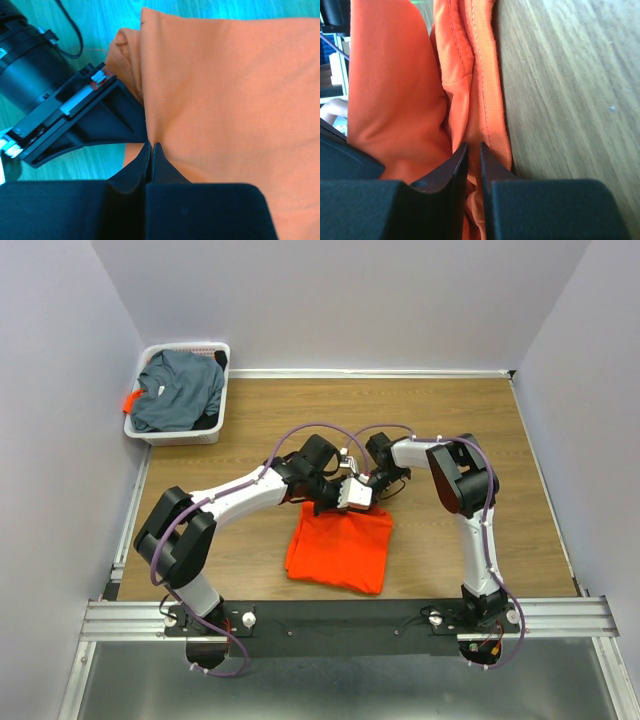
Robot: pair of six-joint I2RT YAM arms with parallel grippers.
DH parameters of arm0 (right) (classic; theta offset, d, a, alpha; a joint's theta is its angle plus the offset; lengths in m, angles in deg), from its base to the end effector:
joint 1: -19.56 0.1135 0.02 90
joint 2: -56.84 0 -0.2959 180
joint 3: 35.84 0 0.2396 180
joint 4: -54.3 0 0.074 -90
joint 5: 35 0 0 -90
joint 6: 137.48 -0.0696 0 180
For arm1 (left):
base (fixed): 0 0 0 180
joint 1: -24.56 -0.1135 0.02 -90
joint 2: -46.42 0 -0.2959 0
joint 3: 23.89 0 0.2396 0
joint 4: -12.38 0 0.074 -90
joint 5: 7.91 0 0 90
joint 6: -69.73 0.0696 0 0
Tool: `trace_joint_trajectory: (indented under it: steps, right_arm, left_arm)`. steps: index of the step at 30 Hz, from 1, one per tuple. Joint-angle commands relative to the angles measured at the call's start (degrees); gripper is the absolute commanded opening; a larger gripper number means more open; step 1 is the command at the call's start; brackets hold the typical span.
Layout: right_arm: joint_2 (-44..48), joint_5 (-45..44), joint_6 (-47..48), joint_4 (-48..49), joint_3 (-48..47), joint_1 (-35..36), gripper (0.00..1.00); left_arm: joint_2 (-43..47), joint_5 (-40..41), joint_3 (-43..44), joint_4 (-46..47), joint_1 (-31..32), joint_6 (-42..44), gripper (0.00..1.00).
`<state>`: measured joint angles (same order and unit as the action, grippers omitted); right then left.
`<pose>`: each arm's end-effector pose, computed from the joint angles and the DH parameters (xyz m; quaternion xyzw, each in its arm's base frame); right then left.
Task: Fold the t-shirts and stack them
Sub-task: Smooth out wrinkles on the folded tshirt
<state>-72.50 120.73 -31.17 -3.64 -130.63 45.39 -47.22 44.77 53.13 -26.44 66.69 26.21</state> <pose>0.3328 0.2316 0.1040 0.2909 -0.7878 -0.5391 0.0632 0.2251 -0.2605 0.2337 0.6999 0.5810 -0.2946 0.2928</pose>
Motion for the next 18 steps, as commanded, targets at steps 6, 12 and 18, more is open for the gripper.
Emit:
trace_joint_trajectory:
  steps: [6,12,18]
  right_arm:
    - [-2.06,-1.31,3.37,0.02,2.33,0.54,0.23]
    - [-1.8,-1.31,3.55,0.02,2.33,0.63,0.22]
    - [0.31,-4.46,2.93,-0.15,1.72,0.54,0.23]
  left_arm:
    - [-1.01,3.3,3.75,2.34,-0.82,2.47,0.0]
    - [-2.76,3.83,3.66,3.83,-1.17,3.27,0.0]
    - [-4.09,5.68,1.11,6.91,-1.61,3.27,0.05]
